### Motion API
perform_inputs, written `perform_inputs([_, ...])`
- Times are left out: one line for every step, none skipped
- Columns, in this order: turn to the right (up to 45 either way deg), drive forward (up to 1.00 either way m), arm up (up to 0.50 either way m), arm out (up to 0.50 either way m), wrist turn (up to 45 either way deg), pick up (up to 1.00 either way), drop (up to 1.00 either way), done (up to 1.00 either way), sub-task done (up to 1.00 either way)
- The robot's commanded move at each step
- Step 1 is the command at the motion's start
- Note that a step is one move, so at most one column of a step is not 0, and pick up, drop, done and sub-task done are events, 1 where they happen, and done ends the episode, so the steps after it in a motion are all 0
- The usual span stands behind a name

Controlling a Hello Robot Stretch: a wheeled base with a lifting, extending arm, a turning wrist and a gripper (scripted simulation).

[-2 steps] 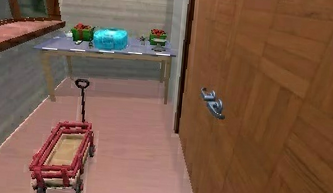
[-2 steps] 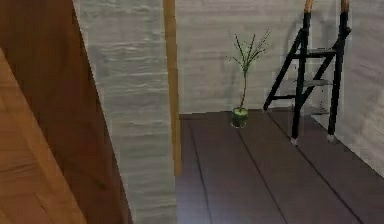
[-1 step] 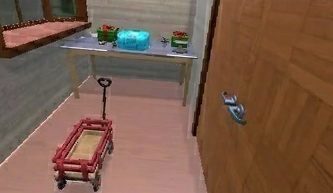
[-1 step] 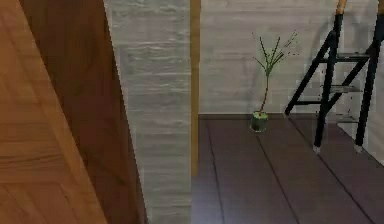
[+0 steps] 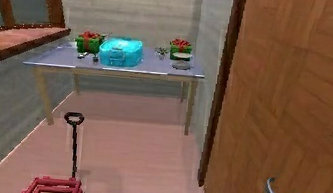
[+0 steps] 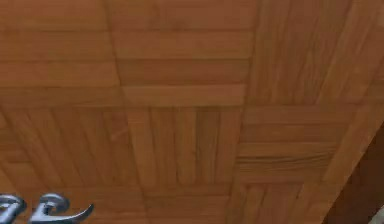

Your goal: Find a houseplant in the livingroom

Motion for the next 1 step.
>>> perform_inputs([0.0,0.3,0.0,0.0,0.0,0.0,0.0,0.0,0.0])
